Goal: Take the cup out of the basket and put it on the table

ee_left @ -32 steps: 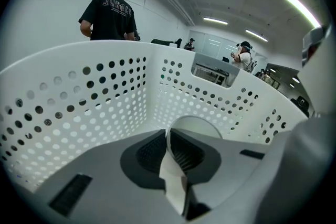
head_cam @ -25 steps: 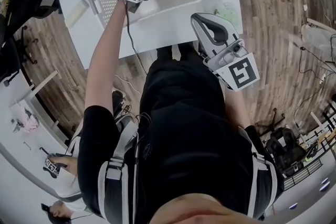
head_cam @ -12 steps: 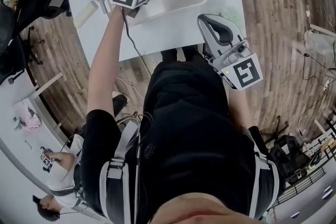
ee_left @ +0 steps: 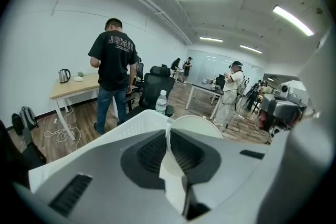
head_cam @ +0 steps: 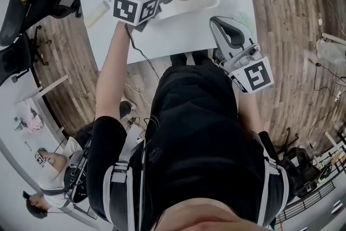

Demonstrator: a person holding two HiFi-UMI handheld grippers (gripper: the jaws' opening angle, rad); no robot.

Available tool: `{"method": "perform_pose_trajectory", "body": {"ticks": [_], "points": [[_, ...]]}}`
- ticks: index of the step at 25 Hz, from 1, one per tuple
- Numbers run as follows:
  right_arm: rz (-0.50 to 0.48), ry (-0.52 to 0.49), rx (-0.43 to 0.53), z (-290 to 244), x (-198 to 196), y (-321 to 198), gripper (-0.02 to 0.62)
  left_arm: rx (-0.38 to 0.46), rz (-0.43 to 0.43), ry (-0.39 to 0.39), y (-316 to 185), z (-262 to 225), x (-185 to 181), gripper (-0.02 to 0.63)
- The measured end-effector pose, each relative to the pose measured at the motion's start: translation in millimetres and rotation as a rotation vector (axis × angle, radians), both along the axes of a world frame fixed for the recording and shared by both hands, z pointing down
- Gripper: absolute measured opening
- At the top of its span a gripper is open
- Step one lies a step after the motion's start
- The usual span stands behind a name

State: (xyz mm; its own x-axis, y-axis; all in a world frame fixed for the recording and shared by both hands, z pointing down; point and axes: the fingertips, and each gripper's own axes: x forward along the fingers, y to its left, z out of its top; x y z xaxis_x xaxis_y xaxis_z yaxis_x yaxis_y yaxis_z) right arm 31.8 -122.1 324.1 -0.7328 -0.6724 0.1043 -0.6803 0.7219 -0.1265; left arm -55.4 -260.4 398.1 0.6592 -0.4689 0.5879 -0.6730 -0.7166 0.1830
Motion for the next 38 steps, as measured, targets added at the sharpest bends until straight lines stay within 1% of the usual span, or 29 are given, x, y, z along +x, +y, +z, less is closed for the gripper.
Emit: {"method": "perform_pose_trajectory", "body": {"ticks": [4, 7, 16, 20, 23, 26, 29, 32, 34, 38], "points": [[0.008, 0.004, 0.007, -4, 5, 0, 0.02, 0.029, 0.039, -0.009, 18, -23, 6, 0.046], [0.014, 0.002, 0.013, -6, 6, -2, 0.02, 0.044, 0.05, -0.009, 29, -36, 5, 0.046], [0.015, 0.015, 0.017, -8, 5, -10, 0.02, 0.089, 0.042, 0.024, 58, -66, -6, 0.046], [0.015, 0.017, 0.018, -8, 6, -11, 0.02, 0.122, 0.032, 0.02, 71, -73, -8, 0.046], [0.001, 0.011, 0.017, -8, 4, -11, 0.02, 0.13, 0.004, 0.022, 81, -74, -12, 0.046], [-0.024, 0.001, 0.013, -6, 7, -10, 0.02, 0.126, -0.04, 0.058, 94, -69, -12, 0.046], [-0.053, -0.003, 0.008, -4, 13, -8, 0.02, 0.092, -0.103, 0.08, 108, -59, -12, 0.046], [-0.084, -0.003, 0.008, -1, 14, -10, 0.02, 0.081, -0.18, 0.095, 120, -55, -19, 0.048], [-0.101, -0.01, 0.011, 0, 20, -8, 0.02, 0.079, -0.215, 0.094, 131, -51, -18, 0.048], [-0.12, -0.019, 0.016, 2, 38, -1, 0.02, 0.067, -0.246, 0.072, 155, -41, -5, 0.048]]}}
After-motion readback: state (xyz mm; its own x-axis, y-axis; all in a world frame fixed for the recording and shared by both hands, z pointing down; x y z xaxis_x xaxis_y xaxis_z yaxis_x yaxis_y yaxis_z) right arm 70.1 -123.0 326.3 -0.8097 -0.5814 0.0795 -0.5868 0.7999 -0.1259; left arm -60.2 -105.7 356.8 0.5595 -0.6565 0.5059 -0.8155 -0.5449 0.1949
